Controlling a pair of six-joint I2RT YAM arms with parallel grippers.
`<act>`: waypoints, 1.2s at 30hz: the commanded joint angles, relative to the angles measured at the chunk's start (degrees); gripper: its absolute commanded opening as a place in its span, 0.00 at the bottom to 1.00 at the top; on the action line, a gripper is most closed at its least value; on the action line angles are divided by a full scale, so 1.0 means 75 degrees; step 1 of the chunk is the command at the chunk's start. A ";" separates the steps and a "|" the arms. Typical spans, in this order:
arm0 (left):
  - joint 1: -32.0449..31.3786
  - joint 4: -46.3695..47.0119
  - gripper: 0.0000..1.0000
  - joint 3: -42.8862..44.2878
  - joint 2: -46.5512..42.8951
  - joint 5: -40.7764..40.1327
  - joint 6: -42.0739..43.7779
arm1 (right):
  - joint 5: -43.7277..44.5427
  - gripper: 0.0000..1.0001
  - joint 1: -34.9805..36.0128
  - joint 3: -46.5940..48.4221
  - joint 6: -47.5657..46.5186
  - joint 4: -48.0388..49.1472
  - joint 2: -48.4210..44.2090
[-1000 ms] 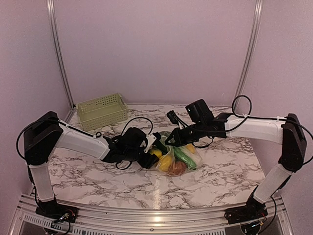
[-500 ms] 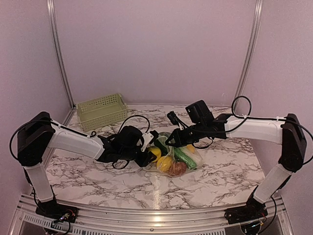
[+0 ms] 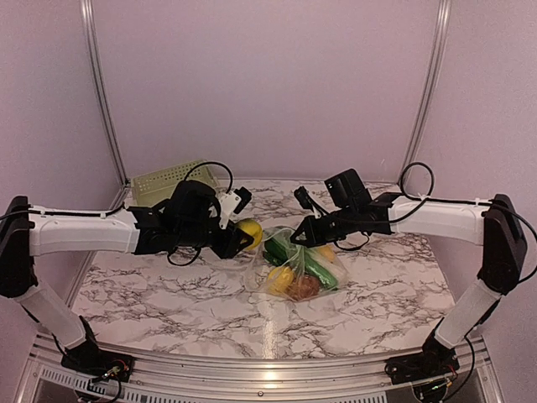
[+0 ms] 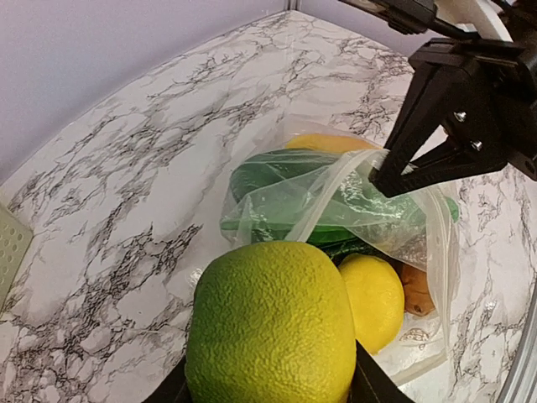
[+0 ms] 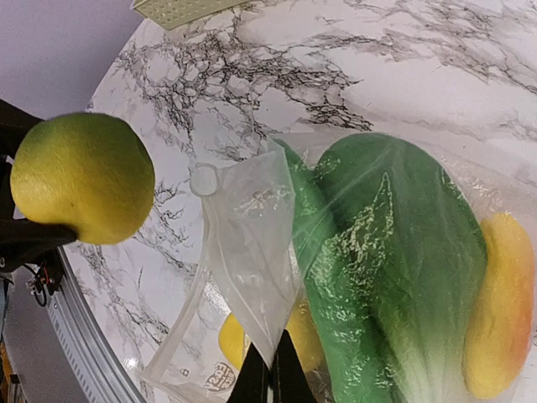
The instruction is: Open the zip-top bag and remove the fake food
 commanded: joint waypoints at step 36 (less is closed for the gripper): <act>0.5057 -0.2659 0.41 0.7202 0.5905 -0.1096 -0.2493 | -0.0031 0.00 -0.0480 0.0295 -0.1169 -0.0258 0.0034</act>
